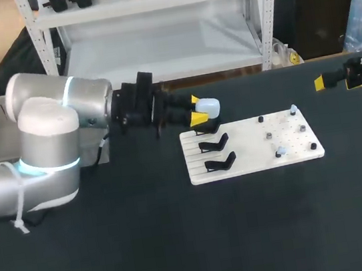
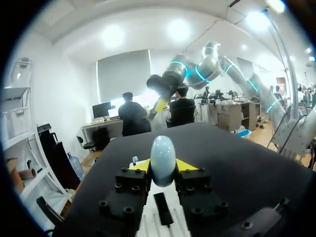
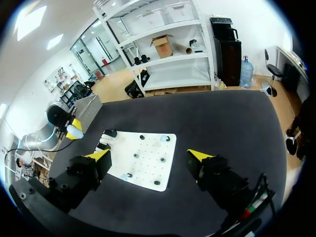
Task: Pick up each earbud case from the left stands, insert the matching earbuds, close the lid, and place the case in the box.
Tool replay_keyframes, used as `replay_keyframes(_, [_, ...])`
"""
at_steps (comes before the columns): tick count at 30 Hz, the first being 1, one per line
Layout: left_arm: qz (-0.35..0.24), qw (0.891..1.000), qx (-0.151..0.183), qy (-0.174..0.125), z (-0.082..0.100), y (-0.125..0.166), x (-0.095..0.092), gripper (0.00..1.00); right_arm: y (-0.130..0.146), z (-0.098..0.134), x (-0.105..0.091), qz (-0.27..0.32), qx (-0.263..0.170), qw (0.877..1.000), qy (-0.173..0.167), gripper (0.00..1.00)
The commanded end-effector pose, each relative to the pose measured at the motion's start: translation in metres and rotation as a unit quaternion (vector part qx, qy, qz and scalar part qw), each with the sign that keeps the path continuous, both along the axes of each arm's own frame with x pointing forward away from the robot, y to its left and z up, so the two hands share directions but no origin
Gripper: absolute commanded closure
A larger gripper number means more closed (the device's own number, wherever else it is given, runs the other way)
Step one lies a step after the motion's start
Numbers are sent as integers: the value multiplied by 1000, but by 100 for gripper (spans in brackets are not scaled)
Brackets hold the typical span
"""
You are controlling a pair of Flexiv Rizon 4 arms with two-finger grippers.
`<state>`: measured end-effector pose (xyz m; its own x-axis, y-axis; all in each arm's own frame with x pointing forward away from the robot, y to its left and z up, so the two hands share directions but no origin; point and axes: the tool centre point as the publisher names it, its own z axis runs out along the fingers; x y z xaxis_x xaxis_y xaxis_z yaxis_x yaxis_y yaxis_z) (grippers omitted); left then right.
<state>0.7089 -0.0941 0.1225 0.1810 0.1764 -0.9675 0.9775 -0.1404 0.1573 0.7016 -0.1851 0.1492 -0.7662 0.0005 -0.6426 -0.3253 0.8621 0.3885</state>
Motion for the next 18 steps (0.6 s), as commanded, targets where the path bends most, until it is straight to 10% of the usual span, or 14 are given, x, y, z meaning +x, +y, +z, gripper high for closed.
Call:
replay_keyframes(1, [50, 998, -17, -14, 6, 6, -27, 100, 0, -1, 1, 1, 0, 1000, 0, 0])
replay_keyframes(18, [50, 998, -17, -14, 6, 6, -27, 100, 0, -1, 1, 1, 0, 1000, 0, 0])
